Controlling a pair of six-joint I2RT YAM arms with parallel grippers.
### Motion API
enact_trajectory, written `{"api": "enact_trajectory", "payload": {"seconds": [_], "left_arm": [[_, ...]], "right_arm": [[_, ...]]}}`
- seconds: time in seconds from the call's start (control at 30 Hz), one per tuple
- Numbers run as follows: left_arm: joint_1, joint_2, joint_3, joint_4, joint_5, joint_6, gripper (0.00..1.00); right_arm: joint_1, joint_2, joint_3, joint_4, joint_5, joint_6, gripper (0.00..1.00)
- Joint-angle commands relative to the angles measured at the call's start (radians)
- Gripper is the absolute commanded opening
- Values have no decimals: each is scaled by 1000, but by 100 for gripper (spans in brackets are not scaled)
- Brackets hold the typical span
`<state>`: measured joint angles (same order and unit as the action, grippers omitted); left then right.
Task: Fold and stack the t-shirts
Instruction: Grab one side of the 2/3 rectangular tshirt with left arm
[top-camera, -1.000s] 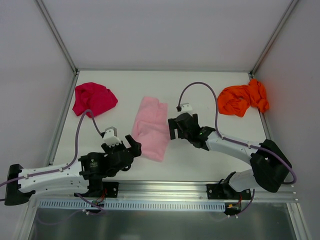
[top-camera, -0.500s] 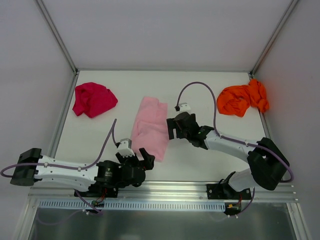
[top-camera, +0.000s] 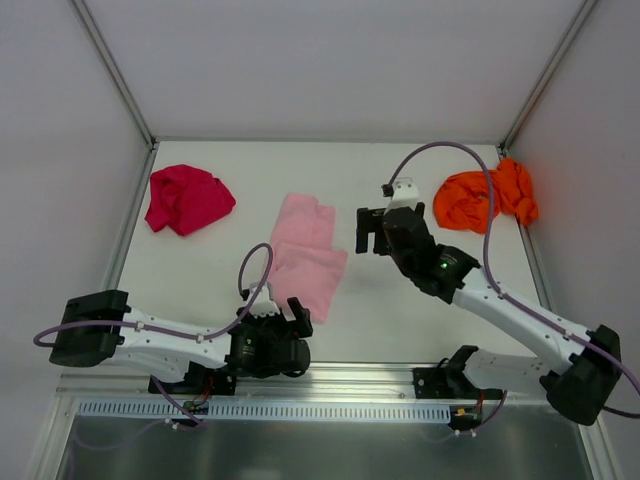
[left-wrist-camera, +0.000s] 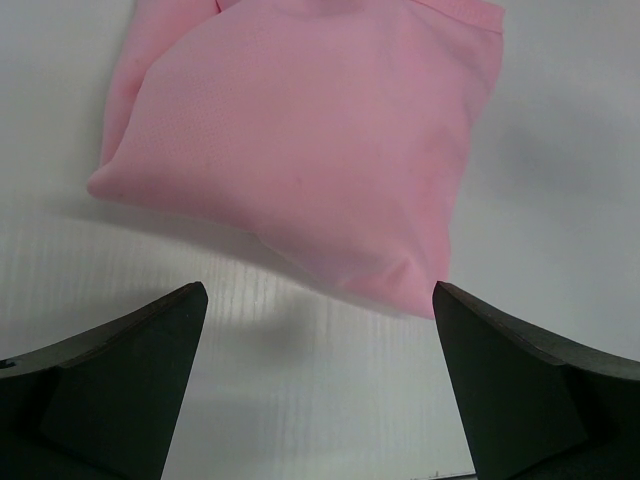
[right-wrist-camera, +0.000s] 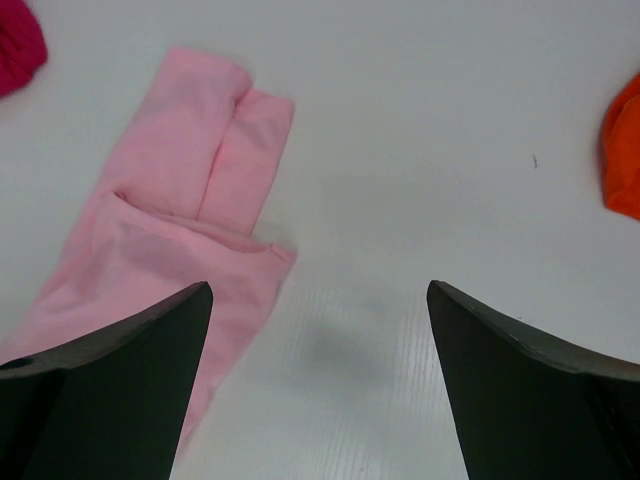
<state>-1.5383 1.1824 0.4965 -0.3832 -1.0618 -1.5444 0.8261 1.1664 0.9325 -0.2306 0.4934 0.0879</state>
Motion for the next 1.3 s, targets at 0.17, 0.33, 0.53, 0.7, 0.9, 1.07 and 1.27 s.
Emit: {"api": "enact_trajectory", "payload": {"seconds": [0.17,0.33,0.53,0.7,0.9,1.07,1.27], "left_arm": [[-2,120,-13,126,-84,-101,99],[-2,210,20,44,-112,-201,99],[-3,252,-50,85,-147,-359,99],[-16,253,-104,210,-170,-339,99],[-65,284,-102,130,-240,-530,99],[-100,351,-17,-152,-288,-768,96],[-135,433,76,-396,-331,-1020,87]], "right_arm": [[-4,-160,42,-107,66,-25,95],[-4,-172,34,-108,60,-17,95],[-4,-188,15,-87,33,-20,95],[-4,-162,12,-79,30,-25,95],[-4,-155,9,-67,19,-28,95],[-4,-146,11,-62,10,-28,95],[-5,-149,6,-62,10,-30,95]]}}
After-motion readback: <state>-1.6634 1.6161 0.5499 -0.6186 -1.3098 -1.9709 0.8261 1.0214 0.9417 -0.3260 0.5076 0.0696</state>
